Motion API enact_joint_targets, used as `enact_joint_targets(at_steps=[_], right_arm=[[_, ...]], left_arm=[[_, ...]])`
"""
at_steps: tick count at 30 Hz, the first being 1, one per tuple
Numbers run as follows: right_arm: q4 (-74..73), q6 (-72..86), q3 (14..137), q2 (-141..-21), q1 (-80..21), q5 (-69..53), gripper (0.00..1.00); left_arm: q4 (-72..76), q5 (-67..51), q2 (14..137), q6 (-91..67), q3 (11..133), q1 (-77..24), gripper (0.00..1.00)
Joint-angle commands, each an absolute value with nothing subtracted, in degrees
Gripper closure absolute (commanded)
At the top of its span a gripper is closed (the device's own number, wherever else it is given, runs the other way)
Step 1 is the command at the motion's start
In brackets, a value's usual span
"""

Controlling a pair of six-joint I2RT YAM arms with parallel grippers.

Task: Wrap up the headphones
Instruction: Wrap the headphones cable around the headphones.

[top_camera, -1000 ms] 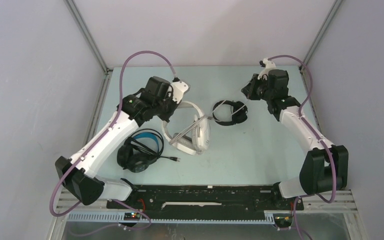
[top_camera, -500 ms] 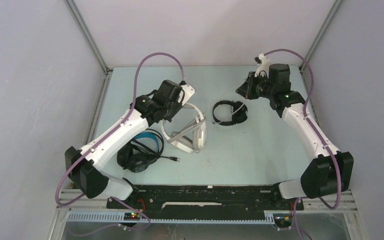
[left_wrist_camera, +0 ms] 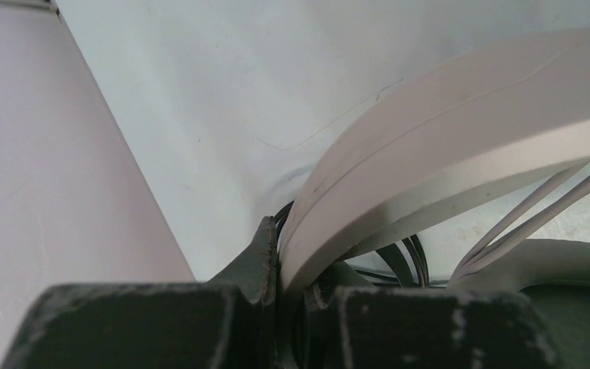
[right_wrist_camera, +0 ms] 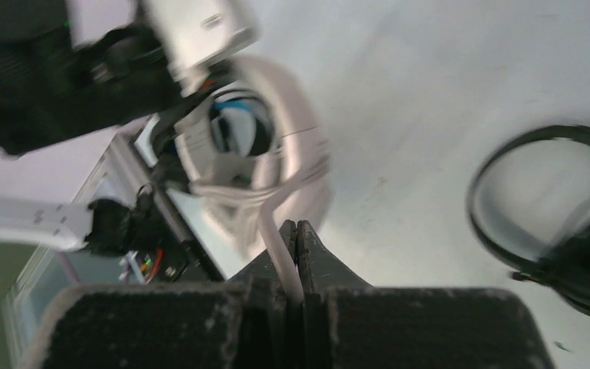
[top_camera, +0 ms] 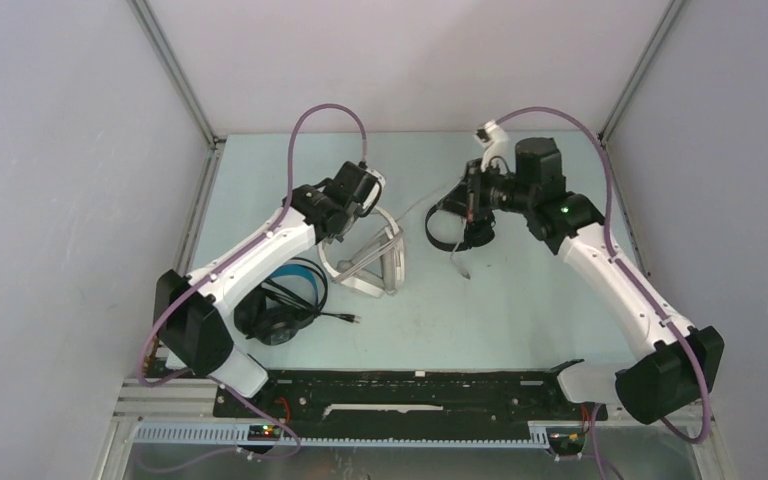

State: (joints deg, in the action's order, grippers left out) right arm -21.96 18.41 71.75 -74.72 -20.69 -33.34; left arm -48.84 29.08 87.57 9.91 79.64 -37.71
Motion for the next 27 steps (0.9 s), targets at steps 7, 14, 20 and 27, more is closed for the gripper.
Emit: enact_joint_targets(at_steps=[7,14,20,27], right_arm=[[-15.24,25.05,70.02,-68.95,-38.60,-31.95,1.00],[-7.20,29.11,65.95,-69.76,-46.44,-28.16,1.00],[-3.61,27.17,64.16,-73.19,-50.69,-23.63,1.00],[-1.00,17.62,63.26,-77.03,-55.45,-10.52,1.00]], left_arm=[[-51.04,32.92,91.11,-1.34,88.05,-33.01,1.00],[-48.23,29.31,90.87,-6.49,89.74,-29.97,1.00],[-42.31,22.75,87.62,-12.79,88.94,-26.72,1.00],[-38.52,18.24,84.10,-21.06,87.50,-24.55,1.00]])
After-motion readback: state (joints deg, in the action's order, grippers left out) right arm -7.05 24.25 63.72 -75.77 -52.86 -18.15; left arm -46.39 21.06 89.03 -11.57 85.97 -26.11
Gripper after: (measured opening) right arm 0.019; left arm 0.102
